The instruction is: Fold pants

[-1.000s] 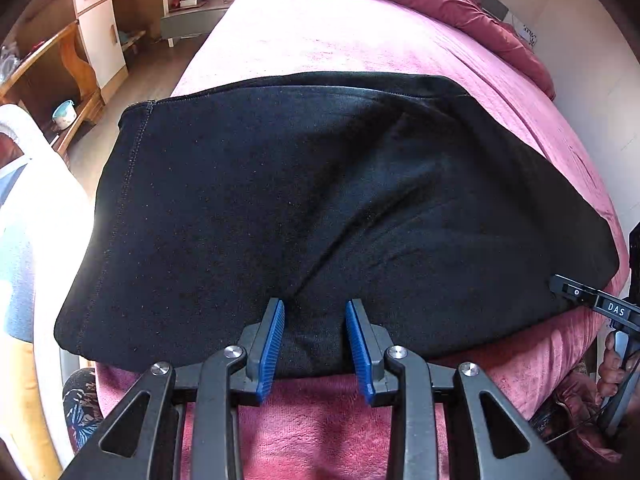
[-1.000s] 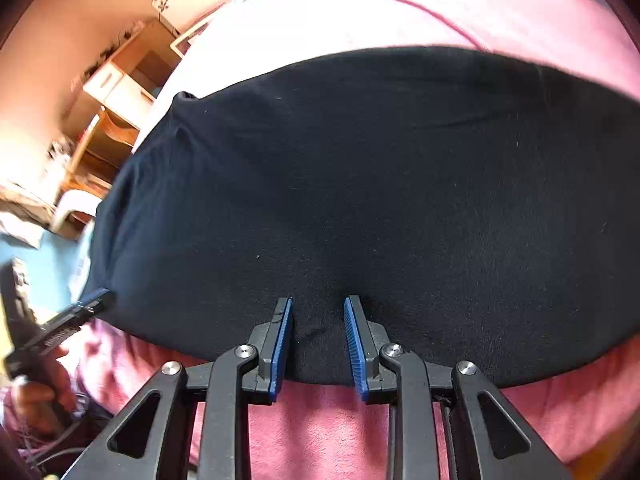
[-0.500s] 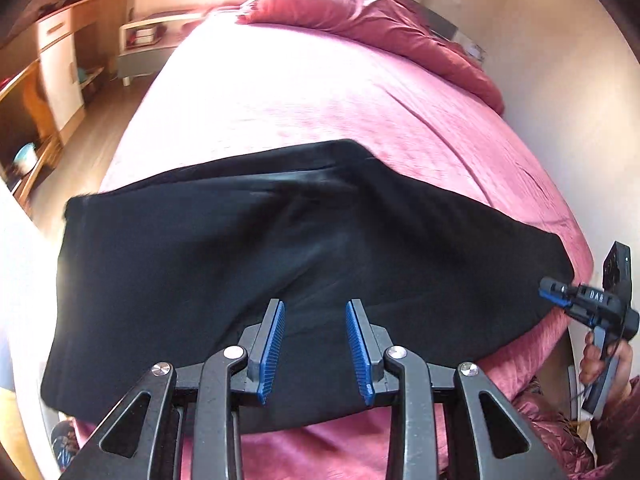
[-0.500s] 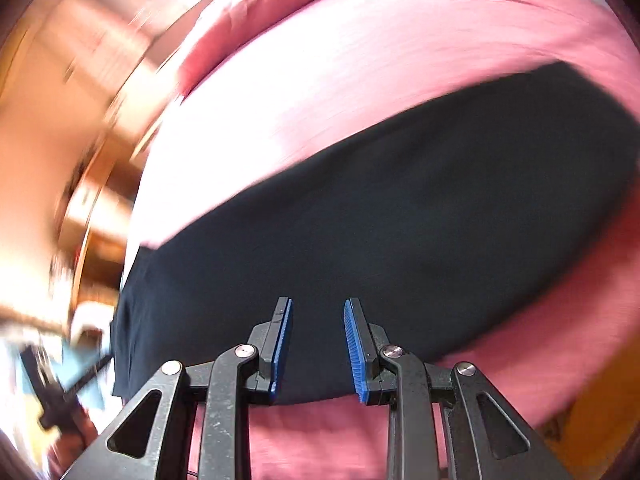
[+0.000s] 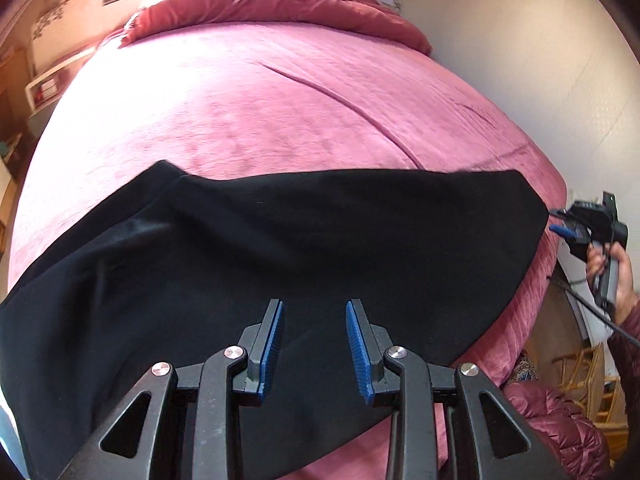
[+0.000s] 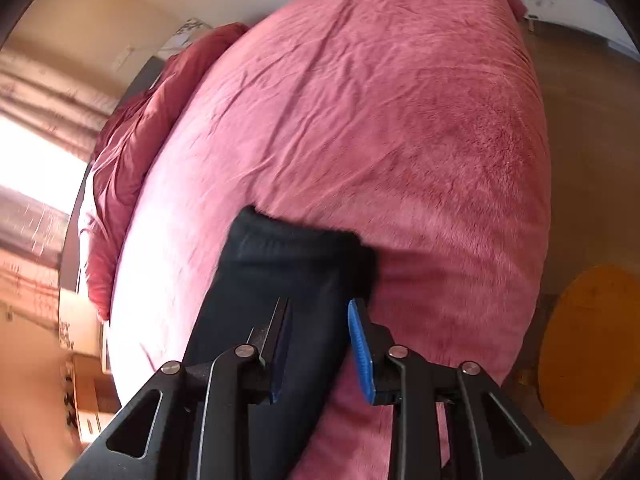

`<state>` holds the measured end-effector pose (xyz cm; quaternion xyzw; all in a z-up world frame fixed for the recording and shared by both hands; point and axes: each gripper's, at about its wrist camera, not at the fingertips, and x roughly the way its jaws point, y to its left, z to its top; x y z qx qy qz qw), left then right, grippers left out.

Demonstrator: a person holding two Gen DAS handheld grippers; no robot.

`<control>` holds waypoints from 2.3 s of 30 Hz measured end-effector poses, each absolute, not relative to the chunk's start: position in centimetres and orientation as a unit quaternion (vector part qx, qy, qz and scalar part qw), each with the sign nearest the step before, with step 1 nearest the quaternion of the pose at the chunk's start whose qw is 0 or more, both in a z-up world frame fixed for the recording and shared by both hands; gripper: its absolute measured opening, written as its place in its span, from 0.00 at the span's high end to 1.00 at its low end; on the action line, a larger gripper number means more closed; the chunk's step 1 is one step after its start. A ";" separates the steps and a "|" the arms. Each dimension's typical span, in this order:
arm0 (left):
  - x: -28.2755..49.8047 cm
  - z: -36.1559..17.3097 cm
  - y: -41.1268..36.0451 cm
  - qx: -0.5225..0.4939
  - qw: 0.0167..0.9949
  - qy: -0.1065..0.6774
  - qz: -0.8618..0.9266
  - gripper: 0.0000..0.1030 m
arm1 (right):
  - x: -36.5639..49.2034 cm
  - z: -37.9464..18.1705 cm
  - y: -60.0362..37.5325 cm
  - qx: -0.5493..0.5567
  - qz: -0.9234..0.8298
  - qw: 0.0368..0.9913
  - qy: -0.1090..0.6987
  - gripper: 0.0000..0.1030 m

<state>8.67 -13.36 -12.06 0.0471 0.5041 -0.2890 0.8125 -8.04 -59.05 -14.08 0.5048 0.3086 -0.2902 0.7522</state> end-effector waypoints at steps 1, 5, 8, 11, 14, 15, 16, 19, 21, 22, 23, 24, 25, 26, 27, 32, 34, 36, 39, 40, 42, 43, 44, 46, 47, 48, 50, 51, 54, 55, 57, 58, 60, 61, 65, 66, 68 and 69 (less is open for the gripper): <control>8.5 -12.3 -13.3 0.051 0.810 0.508 -0.290 0.69 | -7.9 -14.2 -59.6 0.509 -0.290 0.751 0.305 0.90; 8.0 -13.2 -14.0 0.058 0.800 0.522 -0.289 0.69 | -7.2 -16.2 -61.0 0.515 -0.299 0.734 0.326 0.94; 6.9 -13.6 -13.9 0.059 0.798 0.529 -0.284 0.69 | -8.8 -16.4 -62.0 0.534 -0.284 0.736 0.304 0.80; 6.8 -13.8 -13.3 0.051 0.798 0.533 -0.278 0.69 | -10.7 -16.5 -61.1 0.551 -0.263 0.738 0.286 0.57; 6.7 -14.1 -13.1 0.039 0.795 0.540 -0.275 0.69 | -11.3 -17.5 -60.4 0.576 -0.230 0.736 0.272 0.55; 6.7 -14.3 -13.1 0.036 0.794 0.542 -0.274 0.69 | -11.2 -17.9 -60.1 0.580 -0.228 0.733 0.272 0.55; 6.7 -14.4 -13.0 0.034 0.793 0.544 -0.273 0.69 | -11.1 -18.4 -60.0 0.585 -0.226 0.730 0.272 0.55; 6.7 -14.7 -12.8 0.027 0.790 0.550 -0.268 0.69 | -10.2 -18.8 -60.3 0.596 -0.219 0.728 0.257 0.55; 6.8 -14.8 -12.6 0.021 0.789 0.554 -0.265 0.69 | -9.0 -19.0 -60.8 0.595 -0.218 0.730 0.255 0.79; 6.9 -14.9 -12.4 0.015 0.788 0.556 -0.263 0.69 | -8.2 -18.7 -60.8 0.588 -0.219 0.732 0.265 0.80; 7.0 -14.9 -12.2 0.010 0.787 0.558 -0.262 0.69 | -8.0 -17.9 -60.6 0.573 -0.226 0.738 0.274 0.82; 7.1 -14.8 -12.0 0.006 0.787 0.559 -0.259 0.69 | -7.7 -17.0 -60.2 0.556 -0.226 0.750 0.278 0.83; 7.2 -14.7 -11.8 0.003 0.789 0.559 -0.257 0.69 | -7.7 -15.9 -59.8 0.541 -0.223 0.762 0.277 0.83; 7.3 -14.5 -11.4 -0.001 0.790 0.558 -0.255 0.69 | -7.3 -15.1 -59.5 0.528 -0.216 0.774 0.274 0.84; 7.4 -14.5 -11.0 -0.007 0.790 0.559 -0.253 0.69 | -7.0 -13.9 -58.9 0.515 -0.202 0.788 0.272 0.84; 8.0 -14.2 -7.8 -0.050 0.790 0.564 -0.237 0.69 | -4.4 -7.4 -54.3 0.421 -0.120 0.855 0.279 0.85; 8.0 -14.0 -6.7 -0.069 0.790 0.562 -0.233 0.69 | -3.2 -5.2 -51.5 0.391 -0.077 0.872 0.284 0.85; 7.9 -13.7 -5.6 -0.086 0.790 0.561 -0.232 0.69 | -2.0 -3.7 -48.3 0.362 -0.035 0.884 0.292 0.85; 7.5 -13.4 -4.0 -0.104 0.790 0.558 -0.232 0.69 | -0.1 -2.8 -42.9 0.333 0.026 0.889 0.313 0.85; 7.4 -13.3 -3.4 -0.109 0.790 0.558 -0.232 0.69 | 0.9 -2.8 -41.3 0.321 0.043 0.890 0.321 0.85; 7.3 -13.1 -2.3 -0.120 0.790 0.556 -0.231 0.69 | 2.2 -3.1 -37.2 0.294 0.077 0.889 0.344 0.85; 7.2 -13.0 -1.8 -0.126 0.789 0.556 -0.230 0.69 | 2.8 -3.5 -35.3 0.282 0.090 0.886 0.357 0.85; 7.1 -13.0 -1.2 -0.135 0.787 0.556 -0.231 0.69 | 3.5 -4.1 -33.4 0.267 0.103 0.884 0.371 0.85; 7.1 -13.2 0.1 -0.154 0.781 0.559 -0.231 0.69 | 4.9 -5.8 -30.0 0.244 0.125 0.875 0.400 0.85; 6.9 -13.3 0.6 -0.162 0.779 0.560 -0.231 0.69 | 5.5 -6.8 -28.4 0.234 0.136 0.868 0.416 0.85; 6.9 -13.3 1.0 -0.169 0.777 0.561 -0.233 0.69 | 5.5 -7.9 -27.0 0.224 0.143 0.862 0.431 0.85; 6.8 -13.3 1.8 -0.177 0.774 0.560 -0.237 0.69 | 5.7 -10.0 -24.4 0.200 0.152 0.852 0.460 0.85; 6.8 -13.3 2.1 -0.181 0.772 0.560 -0.240 0.69 | 5.9 -11.0 -23.5 0.189 0.154 0.848 0.471 0.85; 6.8 -13.2 2.8 -0.193 0.764 0.561 -0.254 0.69 | 6.0 -13.2 -21.4 0.153 0.153 0.843 0.493 0.85; 6.8 -13.3 3.0 -0.199 0.759 0.563 -0.259 0.69 | 6.0 -13.7 -21.0 0.145 0.150 0.841 0.498 0.85; 7.0 -13.7 3.2 -0.215 0.745 0.570 -0.270 0.69 | 5.9 -14.4 -20.1 0.118 0.148 0.843 0.503 0.85; 7.1 -13.9 3.3 -0.226 0.735 0.577 -0.274 0.69 | 5.8 -14.6 -19.6 0.103 0.145 0.845 0.503 0.85; 7.6 -14.4 3.8 -0.256 0.715 0.586 -0.282 0.68 | 5.8 -14.9 -18.5 0.071 0.144 0.849 0.503 0.85; 7.7 -14.6 3.7 -0.271 0.705 0.590 -0.286 0.67 | 5.7 -15.1 -17.9 0.047 0.136 0.852 0.503 0.84; 8.3 -16.1 3.8 -0.332 0.662 0.604 -0.294 0.55 | 4.9 -15.5 -16.2 -0.007 0.145 0.851 0.504 0.69; 8.4 -16.3 4.0 -0.341 0.656 0.607 -0.292 0.49 | 4.8 -15.5 -16.0 -0.007 0.159 0.847 0.508 0.59; 8.5 -16.5 3.7 -0.346 0.653 0.609 -0.289 0.44 | 4.1 -15.3 -16.0 0.009 0.185 0.841 0.509 0.55; 8.5 -16.5 3.6 -0.345 0.652 0.610 -0.290 0.44 | 3.8 -15.1 -16.2 0.018 0.196 0.837 0.510 0.55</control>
